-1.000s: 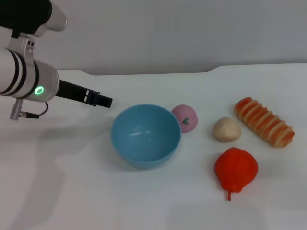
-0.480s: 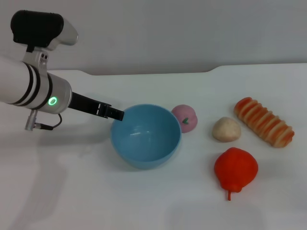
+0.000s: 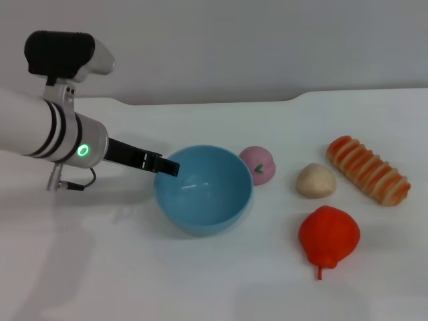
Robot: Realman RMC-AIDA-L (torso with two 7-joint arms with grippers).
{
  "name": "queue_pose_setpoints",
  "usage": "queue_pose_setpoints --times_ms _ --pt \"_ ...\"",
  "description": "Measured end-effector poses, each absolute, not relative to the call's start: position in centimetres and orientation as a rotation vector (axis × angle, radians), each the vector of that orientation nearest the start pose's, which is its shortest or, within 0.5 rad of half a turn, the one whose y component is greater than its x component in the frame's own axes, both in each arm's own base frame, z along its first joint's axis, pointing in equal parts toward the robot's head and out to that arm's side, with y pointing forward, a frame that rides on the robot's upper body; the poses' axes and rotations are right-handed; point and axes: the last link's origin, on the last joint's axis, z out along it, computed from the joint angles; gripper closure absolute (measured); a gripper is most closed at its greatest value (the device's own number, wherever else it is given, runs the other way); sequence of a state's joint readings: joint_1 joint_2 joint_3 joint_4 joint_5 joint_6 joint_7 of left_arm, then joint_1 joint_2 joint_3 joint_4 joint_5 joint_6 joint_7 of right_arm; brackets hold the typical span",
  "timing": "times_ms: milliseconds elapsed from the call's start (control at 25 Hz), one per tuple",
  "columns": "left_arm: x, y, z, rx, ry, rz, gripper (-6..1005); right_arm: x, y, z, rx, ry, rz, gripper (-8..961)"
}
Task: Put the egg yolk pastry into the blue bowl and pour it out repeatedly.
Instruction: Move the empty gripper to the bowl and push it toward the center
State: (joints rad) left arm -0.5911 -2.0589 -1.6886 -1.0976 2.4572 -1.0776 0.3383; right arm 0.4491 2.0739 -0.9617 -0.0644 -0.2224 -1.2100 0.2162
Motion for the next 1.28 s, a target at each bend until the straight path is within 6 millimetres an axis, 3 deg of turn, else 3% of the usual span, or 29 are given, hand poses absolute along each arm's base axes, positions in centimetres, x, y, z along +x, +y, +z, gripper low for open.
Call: queue_pose_setpoints --times_ms 440,1280 --pt "-21.5 39.7 -4.8 -2.293 -1.266 0.128 194 36.7 33.1 5.0 -1.306 0.557 0.665 444" --pt "-22.8 39.4 -6.7 -2.283 -1.280 0.165 197 36.9 32.9 5.2 -1.293 0.563 0.661 444"
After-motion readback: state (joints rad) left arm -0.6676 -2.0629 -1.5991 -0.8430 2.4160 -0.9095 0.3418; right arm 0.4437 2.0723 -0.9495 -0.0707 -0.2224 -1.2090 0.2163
